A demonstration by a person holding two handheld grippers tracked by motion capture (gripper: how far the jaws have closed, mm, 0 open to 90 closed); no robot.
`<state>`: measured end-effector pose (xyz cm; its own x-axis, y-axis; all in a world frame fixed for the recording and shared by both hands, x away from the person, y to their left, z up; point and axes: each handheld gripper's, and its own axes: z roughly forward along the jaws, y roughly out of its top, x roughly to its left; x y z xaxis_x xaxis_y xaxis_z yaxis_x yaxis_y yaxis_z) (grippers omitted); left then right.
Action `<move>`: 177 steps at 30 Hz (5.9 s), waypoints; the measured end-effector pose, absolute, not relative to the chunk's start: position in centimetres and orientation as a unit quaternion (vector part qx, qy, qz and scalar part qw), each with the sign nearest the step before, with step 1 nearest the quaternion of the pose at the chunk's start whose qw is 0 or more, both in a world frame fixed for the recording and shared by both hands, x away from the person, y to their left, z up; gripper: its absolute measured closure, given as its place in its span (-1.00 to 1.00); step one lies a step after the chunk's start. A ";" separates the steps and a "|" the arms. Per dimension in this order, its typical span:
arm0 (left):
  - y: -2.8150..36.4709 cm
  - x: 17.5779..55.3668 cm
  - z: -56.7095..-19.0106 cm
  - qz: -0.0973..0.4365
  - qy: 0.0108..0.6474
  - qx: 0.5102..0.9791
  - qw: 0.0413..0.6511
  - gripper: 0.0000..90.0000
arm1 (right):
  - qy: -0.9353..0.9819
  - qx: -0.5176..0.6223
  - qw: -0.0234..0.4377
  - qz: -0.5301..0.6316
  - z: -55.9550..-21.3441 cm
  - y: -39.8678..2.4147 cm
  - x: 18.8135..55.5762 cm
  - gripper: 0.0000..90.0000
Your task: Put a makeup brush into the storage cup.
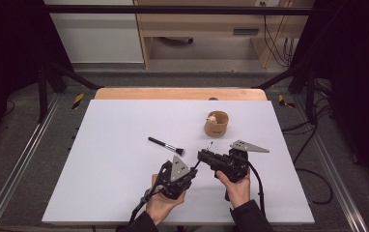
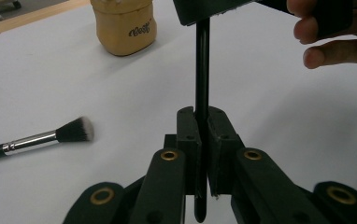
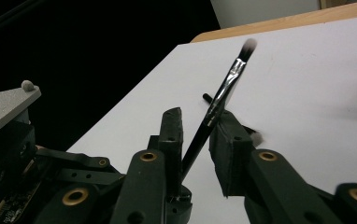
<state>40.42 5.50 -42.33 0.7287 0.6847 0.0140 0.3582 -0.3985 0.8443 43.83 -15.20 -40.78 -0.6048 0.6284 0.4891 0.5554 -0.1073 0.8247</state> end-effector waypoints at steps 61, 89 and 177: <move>13.5 41.3 -39.8 0.202 0.281 0.802 0.487 -0.61 | 0.678 0.417 0.130 0.591 -39.3 -18.2 43.3 0.89; 23.6 40.6 -40.6 0.253 0.328 0.772 0.483 -0.70 | 0.676 0.415 0.185 0.580 -37.9 -20.1 43.5 0.89; 28.3 40.7 -42.6 0.273 0.372 0.748 0.478 -0.79 | 0.646 0.464 0.339 0.503 -34.3 -19.7 56.1 0.89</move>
